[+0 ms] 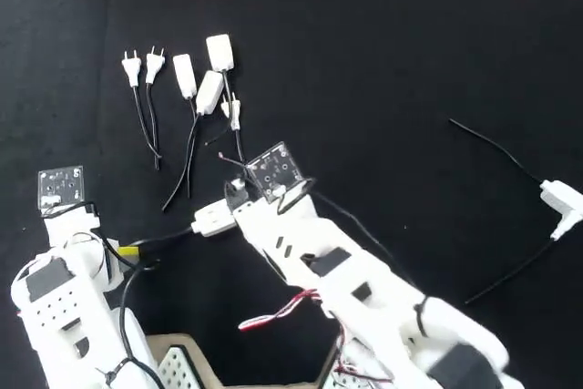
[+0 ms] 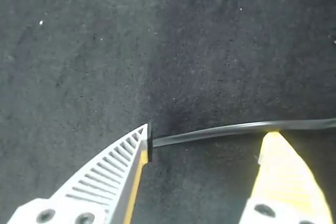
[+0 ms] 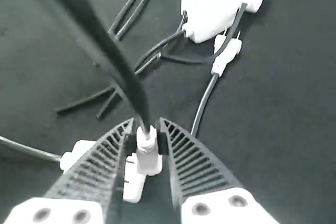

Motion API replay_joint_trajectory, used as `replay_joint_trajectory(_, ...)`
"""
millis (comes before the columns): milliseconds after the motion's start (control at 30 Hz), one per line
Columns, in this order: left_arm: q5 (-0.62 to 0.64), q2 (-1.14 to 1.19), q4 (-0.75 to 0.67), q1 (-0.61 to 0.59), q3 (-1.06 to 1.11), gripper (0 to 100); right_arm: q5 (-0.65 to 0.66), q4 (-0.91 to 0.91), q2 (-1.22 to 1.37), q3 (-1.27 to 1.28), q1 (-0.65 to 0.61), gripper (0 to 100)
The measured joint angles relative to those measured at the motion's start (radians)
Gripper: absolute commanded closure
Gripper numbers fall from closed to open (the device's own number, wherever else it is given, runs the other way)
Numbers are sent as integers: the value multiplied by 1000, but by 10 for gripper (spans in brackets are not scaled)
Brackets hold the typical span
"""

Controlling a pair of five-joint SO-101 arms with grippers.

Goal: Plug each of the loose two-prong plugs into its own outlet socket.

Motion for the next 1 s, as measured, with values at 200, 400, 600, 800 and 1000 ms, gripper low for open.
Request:
replay_joint_trajectory(200,0,0,0,0,0,672,-63,157,-164,9,-5,986)
replay_joint_trajectory(400,0,0,0,0,0,672,-71,95,-89,28,-43,986)
replay_joint_trajectory(600,0,0,0,0,0,672,-74,5,107,-21,-41,986)
replay_joint_trajectory(800,0,-9,0,0,9,672,-75,-5,164,-60,-41,986)
replay_joint_trajectory(1000,0,-9,0,0,9,672,-81,-5,120,-26,-81,986)
